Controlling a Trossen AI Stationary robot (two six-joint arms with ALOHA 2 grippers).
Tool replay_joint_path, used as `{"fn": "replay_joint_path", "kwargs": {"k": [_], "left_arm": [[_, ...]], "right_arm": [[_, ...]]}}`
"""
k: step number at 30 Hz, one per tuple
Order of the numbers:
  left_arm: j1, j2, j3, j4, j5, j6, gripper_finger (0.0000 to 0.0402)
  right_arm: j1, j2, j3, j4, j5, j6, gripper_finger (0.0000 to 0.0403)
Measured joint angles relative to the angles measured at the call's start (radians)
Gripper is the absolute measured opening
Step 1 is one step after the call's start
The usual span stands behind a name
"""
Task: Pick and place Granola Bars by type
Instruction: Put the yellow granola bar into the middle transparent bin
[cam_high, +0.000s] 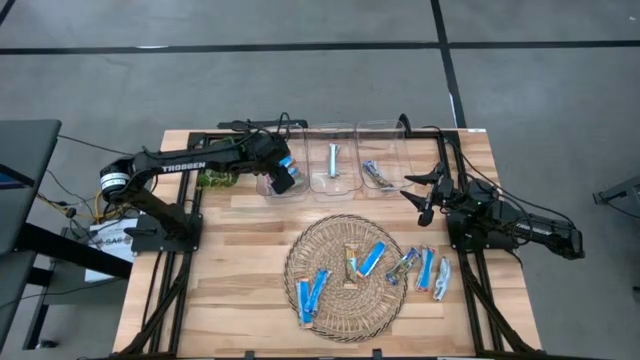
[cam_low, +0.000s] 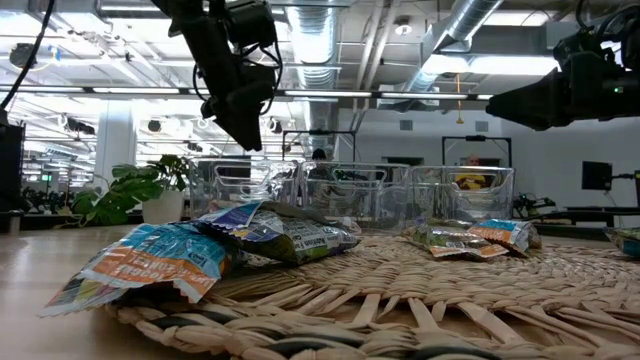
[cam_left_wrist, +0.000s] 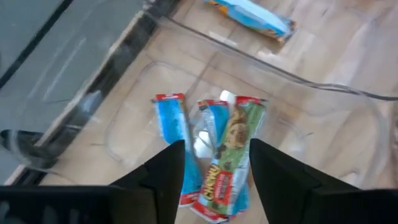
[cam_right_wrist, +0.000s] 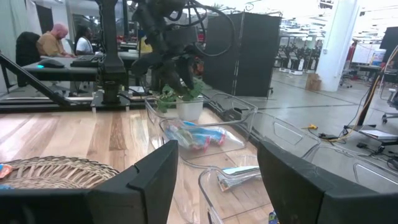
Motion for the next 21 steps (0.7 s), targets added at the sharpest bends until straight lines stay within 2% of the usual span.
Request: {"fn": "replay_joint_path", "kwargs": {"k": [7, 13, 21], "left_arm": [[-0.046, 0.0, 0.0, 0.063, 0.055, -0.001, 0.0174], [-0.114, 0.0, 0.0, 0.177, 0.234, 0.0, 0.0174], [-0.273, -0.001, 0.0, 0.294, 0.498, 0.001, 0.0174]], "right_arm": [[0.0, 0.0, 0.0, 0.0, 0.0, 0.0, 0.0215], [0.0, 0.0, 0.0, 0.0, 0.0, 0.0, 0.0215], [0.0, 0.0, 0.0, 0.0, 0.0, 0.0, 0.0215]]}}
